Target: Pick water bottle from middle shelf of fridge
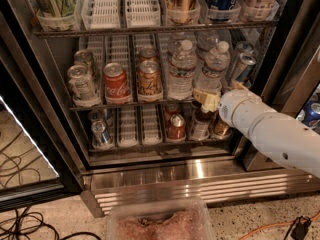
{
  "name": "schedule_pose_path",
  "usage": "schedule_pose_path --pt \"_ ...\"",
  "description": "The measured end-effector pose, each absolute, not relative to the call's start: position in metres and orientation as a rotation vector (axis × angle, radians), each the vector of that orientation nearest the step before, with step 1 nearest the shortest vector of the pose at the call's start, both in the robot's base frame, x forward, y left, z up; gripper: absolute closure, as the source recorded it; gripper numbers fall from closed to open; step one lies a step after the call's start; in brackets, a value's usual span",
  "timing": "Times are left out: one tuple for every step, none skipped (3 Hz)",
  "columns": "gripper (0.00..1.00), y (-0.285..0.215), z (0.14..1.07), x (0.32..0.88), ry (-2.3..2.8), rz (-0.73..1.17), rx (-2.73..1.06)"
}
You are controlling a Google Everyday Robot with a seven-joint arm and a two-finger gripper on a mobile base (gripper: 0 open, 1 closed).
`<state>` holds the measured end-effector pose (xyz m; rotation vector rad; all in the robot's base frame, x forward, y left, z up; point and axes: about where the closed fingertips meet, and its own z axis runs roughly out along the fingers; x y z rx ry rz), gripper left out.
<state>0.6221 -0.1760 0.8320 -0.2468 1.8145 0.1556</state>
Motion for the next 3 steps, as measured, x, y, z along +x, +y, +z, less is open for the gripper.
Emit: schedule_pose_path --pt "0.21 -0.1765 0.8273 0.6261 1.757 0.114 -0.207" --pt "0.22 -0.1749 0.8286 0.6287 1.692 0.067 -0.186" --pt "0.22 -0.1744 0.8328 0.6295 1.636 0.012 -0.178"
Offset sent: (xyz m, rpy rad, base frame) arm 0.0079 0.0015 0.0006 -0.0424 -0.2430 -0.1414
